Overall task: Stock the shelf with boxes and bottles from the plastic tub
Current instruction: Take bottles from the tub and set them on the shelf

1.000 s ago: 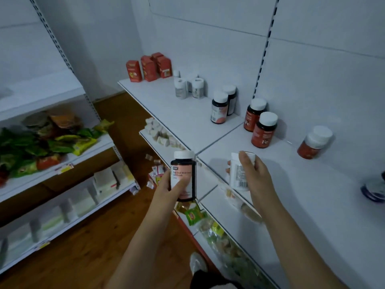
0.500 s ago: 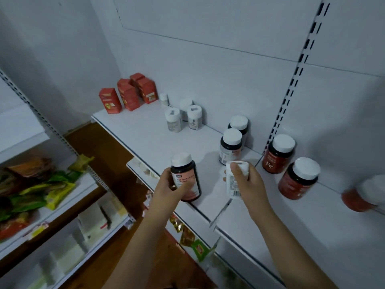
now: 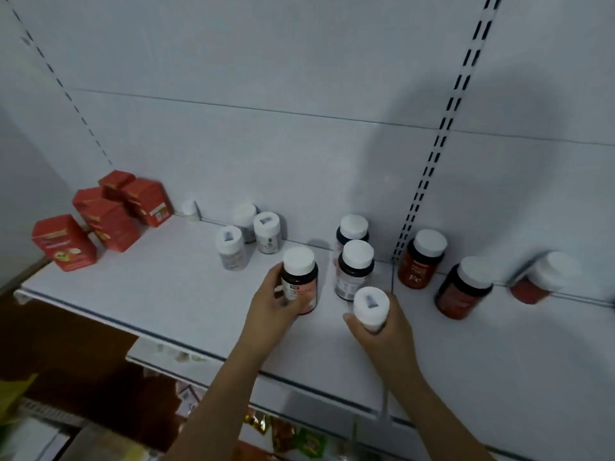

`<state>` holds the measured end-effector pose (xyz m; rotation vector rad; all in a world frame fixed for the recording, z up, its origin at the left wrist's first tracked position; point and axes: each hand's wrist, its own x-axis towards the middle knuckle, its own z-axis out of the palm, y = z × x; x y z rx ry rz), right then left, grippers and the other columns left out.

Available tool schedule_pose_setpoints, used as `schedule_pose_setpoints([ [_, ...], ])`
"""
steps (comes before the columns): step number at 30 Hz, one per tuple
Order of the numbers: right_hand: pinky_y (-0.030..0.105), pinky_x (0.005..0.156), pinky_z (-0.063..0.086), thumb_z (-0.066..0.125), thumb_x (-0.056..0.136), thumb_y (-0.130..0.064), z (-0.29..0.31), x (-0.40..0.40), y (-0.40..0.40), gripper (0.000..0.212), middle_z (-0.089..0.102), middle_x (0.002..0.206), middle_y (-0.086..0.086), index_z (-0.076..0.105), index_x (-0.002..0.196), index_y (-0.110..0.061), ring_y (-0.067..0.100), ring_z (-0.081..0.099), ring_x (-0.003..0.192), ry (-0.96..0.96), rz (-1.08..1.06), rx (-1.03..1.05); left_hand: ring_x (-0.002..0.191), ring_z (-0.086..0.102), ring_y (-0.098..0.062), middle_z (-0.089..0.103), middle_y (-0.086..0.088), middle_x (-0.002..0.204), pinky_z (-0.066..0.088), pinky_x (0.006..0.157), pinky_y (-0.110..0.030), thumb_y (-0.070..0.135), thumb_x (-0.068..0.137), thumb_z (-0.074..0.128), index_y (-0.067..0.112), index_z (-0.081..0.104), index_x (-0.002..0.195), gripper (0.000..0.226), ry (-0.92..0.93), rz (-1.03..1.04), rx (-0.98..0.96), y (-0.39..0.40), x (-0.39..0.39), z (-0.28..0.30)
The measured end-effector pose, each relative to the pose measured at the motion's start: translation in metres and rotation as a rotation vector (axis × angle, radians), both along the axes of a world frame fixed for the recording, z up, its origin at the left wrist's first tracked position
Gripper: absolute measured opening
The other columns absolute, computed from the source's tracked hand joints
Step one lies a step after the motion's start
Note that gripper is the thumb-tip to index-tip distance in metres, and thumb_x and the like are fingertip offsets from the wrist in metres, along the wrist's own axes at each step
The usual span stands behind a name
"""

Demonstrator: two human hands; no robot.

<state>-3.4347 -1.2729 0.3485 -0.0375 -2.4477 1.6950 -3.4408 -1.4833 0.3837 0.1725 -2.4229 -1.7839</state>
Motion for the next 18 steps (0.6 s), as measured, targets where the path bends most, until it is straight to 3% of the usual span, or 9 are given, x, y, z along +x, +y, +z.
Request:
schedule_pose_setpoints([
  [3,0.039,0.082,0.052,0.079,0.066,-0.059,-0.008,0.003,0.002,0.059,0.062,0.102,-0.006,0.058,0.109,-0.025,0.020,0.060,0.096,0.065,-0.096,0.125,0.117,0.055,0.008,0.058,0.017,0.132,0.046,0.091,-0.009,0.017,0.085,0.077,0.034,0.045,0.138,0.064,0.047,-0.138,0.008,0.003,-0.021,-0.007],
  [7,0.016,0.086,0.040,0.087,0.069,-0.040,-0.002,0.006,-0.004,0.059,0.054,0.106,-0.009,0.051,0.114,-0.026,0.017,0.053,0.103,0.081,-0.167,0.161,0.122,0.054,0.005,0.057,0.025,0.133,0.043,0.098,-0.012,0.016,0.087,0.074,0.038,0.042,0.139,0.065,0.094,-0.297,-0.051,0.005,-0.043,-0.012],
  [13,0.036,0.096,0.050,0.087,0.070,-0.037,-0.004,0.011,-0.007,0.066,0.059,0.116,-0.004,0.048,0.122,-0.029,0.017,0.057,0.109,0.098,-0.220,0.156,0.127,0.050,0.004,0.053,0.020,0.139,0.041,0.108,-0.025,0.023,0.087,0.074,0.036,0.040,0.142,0.066,0.098,-0.413,-0.161,-0.008,-0.055,-0.020],
  [18,0.040,0.094,0.052,0.086,0.068,-0.045,-0.007,0.030,-0.032,0.065,0.058,0.112,-0.011,0.052,0.121,-0.025,0.017,0.057,0.108,0.129,-0.233,0.165,0.140,0.032,-0.007,0.037,0.007,0.151,0.019,0.113,-0.015,0.035,0.093,0.065,0.018,0.036,0.150,0.066,0.170,-0.374,-0.510,-0.051,-0.033,-0.034],
])
